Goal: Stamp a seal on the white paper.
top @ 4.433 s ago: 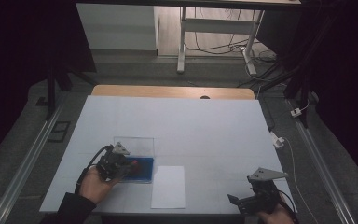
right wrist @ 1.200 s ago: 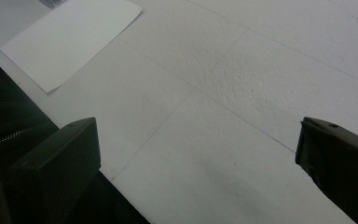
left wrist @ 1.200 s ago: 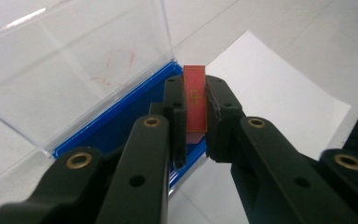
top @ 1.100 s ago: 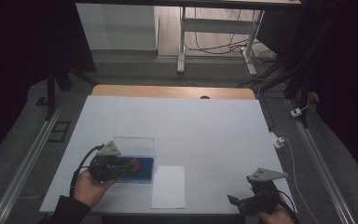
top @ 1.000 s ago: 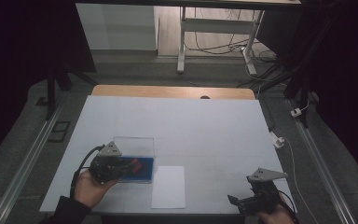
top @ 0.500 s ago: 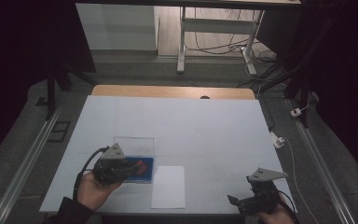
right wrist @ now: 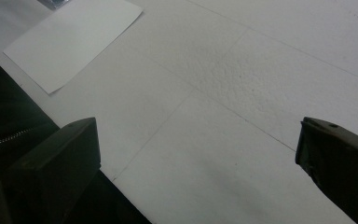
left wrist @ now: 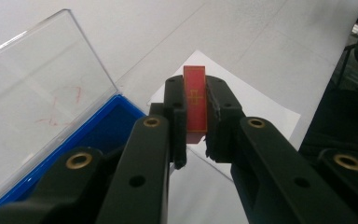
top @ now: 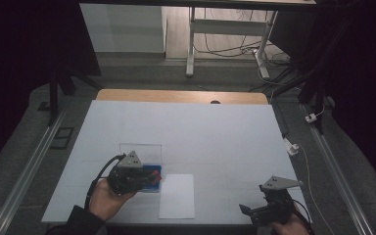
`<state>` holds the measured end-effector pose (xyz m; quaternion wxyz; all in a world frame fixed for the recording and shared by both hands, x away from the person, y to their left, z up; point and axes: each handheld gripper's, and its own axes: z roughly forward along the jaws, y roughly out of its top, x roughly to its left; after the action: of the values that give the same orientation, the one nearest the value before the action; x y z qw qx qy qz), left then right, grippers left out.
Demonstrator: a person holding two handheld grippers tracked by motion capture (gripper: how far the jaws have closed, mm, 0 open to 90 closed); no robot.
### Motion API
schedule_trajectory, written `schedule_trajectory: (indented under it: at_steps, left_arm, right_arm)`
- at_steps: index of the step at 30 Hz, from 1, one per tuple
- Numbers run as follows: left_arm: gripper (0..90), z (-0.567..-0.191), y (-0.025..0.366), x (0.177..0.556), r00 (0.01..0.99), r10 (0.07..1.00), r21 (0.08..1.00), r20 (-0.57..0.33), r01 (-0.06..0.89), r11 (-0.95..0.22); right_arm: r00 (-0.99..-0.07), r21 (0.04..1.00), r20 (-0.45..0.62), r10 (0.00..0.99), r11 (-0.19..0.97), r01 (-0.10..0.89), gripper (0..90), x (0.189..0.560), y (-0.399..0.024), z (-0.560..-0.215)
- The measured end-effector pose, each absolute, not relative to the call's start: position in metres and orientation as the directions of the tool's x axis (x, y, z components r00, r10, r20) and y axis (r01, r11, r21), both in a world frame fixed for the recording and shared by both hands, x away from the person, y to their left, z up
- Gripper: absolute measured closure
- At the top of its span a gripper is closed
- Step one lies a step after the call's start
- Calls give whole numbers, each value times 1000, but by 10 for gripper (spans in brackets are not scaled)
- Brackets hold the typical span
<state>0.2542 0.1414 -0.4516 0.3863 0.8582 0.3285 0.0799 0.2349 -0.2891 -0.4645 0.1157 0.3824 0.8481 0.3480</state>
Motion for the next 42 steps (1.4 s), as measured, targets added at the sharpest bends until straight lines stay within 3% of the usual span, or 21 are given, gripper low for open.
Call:
schedule_trajectory:
  at_steps: [42]
  left_arm:
    - [800,-472,77,273,846,526,639,-91,455,-620]
  right_arm:
    - [-690,683,70,721,469,559,0,234,-289,-464]
